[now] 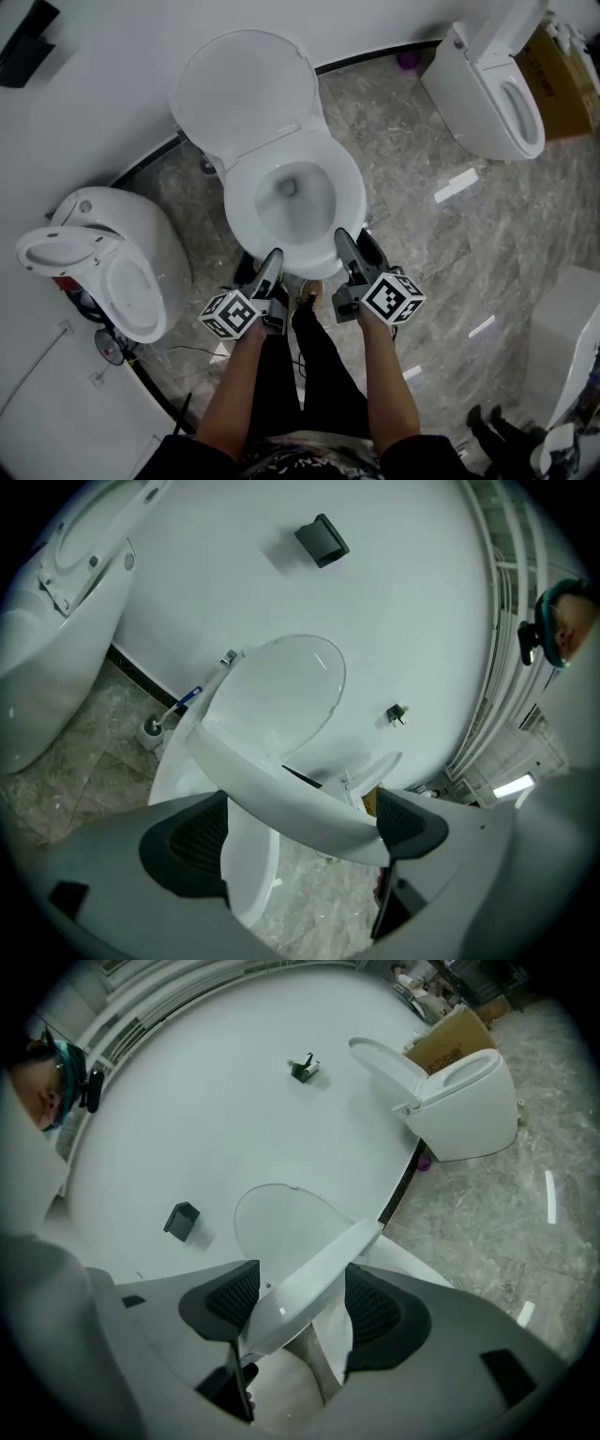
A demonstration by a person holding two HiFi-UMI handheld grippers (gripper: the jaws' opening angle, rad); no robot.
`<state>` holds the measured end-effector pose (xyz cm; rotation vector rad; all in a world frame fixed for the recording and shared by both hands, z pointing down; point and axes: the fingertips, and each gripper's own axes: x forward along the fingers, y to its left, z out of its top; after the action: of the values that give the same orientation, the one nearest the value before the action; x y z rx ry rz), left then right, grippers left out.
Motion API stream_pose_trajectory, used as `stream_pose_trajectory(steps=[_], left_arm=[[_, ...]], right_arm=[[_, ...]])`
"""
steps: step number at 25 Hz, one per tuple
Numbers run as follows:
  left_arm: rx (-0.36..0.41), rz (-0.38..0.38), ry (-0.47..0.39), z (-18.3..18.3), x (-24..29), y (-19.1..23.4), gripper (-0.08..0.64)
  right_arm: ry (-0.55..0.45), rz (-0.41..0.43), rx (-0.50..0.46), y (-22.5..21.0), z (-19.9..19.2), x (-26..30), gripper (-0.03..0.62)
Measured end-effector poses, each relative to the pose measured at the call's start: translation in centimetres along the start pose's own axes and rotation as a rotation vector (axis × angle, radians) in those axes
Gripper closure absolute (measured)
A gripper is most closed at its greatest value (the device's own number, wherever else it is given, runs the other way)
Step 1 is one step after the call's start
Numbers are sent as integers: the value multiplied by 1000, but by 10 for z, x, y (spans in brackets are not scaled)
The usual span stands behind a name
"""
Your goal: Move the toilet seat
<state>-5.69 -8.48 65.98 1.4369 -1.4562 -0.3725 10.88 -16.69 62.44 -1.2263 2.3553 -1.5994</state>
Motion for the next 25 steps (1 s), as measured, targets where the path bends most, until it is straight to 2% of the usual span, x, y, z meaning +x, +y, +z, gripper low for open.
stream_pose_trajectory(steps=[8, 18, 25], left_arm=[[-99, -8, -63, 48, 4, -17, 51], [-140, -41, -69, 83, 10, -30, 52], [-163, -54, -97, 110, 14, -35, 51]], right_arm=[[-110, 53, 72, 42, 32, 28, 299], [-185, 108, 140, 72, 57, 53, 296], [-214, 117, 94, 97, 79, 70, 296]])
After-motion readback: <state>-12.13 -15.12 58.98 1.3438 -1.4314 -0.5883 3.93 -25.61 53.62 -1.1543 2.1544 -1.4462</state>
